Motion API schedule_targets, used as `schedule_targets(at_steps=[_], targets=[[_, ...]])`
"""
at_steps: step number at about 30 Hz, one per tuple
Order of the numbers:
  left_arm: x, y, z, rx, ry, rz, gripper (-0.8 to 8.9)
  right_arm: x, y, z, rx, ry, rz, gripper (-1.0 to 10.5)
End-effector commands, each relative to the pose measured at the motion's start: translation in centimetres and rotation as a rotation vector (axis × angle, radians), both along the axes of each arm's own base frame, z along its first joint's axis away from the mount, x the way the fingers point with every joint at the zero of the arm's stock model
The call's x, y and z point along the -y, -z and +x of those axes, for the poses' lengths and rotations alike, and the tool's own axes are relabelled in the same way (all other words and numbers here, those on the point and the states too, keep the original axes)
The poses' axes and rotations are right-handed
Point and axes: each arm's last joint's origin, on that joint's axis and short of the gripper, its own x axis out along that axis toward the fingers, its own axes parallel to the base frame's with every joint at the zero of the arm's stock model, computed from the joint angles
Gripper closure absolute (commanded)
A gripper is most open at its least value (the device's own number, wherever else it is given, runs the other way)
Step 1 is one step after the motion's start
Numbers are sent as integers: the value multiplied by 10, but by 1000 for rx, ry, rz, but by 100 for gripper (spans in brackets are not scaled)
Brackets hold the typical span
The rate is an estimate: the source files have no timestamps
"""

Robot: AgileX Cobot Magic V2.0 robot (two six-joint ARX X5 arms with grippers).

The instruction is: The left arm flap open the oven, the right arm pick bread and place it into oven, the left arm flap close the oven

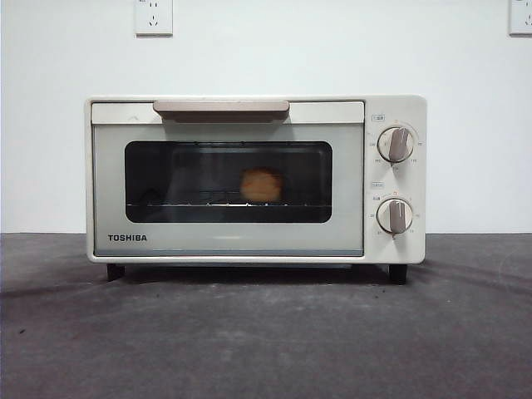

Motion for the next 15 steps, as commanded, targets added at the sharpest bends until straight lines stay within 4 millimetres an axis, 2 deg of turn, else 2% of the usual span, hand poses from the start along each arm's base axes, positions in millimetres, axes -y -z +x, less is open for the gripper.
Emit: schedule_targets(at_steps=[1, 8, 15], targets=[[-1, -9, -7, 94, -19, 53, 792, -2, -3, 1, 20, 0, -2, 934], [-3, -14, -21, 159, -20, 44, 793, -1, -3, 1, 22, 0, 0, 934], [-3, -16, -25, 175, -21, 42, 793, -1, -3, 1, 22, -1, -1, 934]])
